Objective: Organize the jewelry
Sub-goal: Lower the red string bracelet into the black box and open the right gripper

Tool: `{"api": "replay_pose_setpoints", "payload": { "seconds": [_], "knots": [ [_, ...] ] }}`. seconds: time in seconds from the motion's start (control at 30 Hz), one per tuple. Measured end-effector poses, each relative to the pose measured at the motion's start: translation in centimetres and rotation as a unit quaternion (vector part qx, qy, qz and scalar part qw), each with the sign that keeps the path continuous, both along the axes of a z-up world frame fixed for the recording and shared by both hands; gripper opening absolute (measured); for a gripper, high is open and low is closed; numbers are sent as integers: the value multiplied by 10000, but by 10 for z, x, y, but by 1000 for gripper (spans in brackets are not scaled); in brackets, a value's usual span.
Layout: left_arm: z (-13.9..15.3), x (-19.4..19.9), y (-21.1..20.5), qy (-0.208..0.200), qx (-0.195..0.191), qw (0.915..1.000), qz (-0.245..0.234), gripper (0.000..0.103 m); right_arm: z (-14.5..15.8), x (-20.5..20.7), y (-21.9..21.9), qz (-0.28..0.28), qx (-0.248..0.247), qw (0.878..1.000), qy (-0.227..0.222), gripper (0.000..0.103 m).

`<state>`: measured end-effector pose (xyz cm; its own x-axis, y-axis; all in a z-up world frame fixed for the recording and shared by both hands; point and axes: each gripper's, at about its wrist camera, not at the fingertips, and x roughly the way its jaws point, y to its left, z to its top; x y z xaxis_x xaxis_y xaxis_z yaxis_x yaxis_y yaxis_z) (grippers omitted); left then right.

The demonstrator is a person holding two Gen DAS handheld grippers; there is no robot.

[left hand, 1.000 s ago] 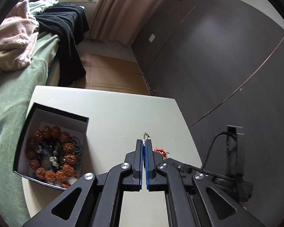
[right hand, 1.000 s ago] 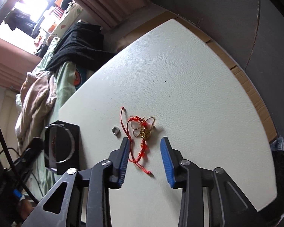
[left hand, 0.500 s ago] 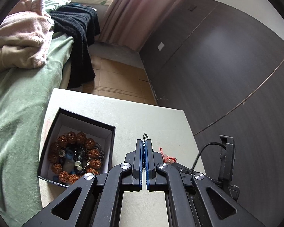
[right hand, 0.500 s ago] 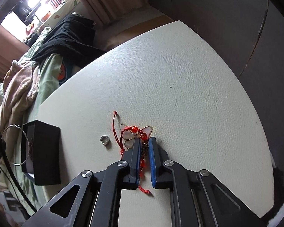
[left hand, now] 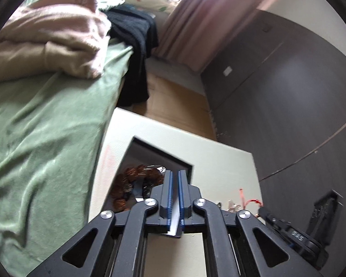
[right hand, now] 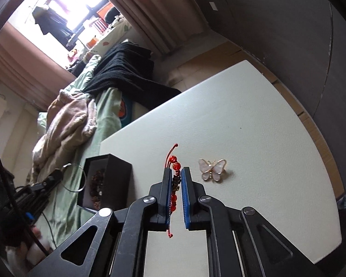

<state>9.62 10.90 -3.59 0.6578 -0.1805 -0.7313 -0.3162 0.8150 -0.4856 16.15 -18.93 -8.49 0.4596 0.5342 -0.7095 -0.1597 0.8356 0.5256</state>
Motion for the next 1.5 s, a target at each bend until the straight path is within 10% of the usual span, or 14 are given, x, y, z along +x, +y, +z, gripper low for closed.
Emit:
{"api": "replay_pose_setpoints", "payload": {
  "seconds": [0.13,0.23,0.7,0.8,1.5],
  "knots": [
    [-6,-4,13,67,-200,9997,118,54,9,-7,15,204,267,9993,-155,10],
    [2,-11,17,-153,-103,9995,249,65,17,-12,31,380,427,9980,-280,10],
    [13,-27,51,-287,-269,9974,606,67,33,-15,111,1030,1526,9810,-609,11],
    [13,-26,51,-268,-270,9975,592,68,27,-11,134,1256,1162,9834,-605,74],
    [15,-3,-37,-320,439,9981,-285,72,28,-18,15,-52,344,9989,-309,75]
  ]
}}
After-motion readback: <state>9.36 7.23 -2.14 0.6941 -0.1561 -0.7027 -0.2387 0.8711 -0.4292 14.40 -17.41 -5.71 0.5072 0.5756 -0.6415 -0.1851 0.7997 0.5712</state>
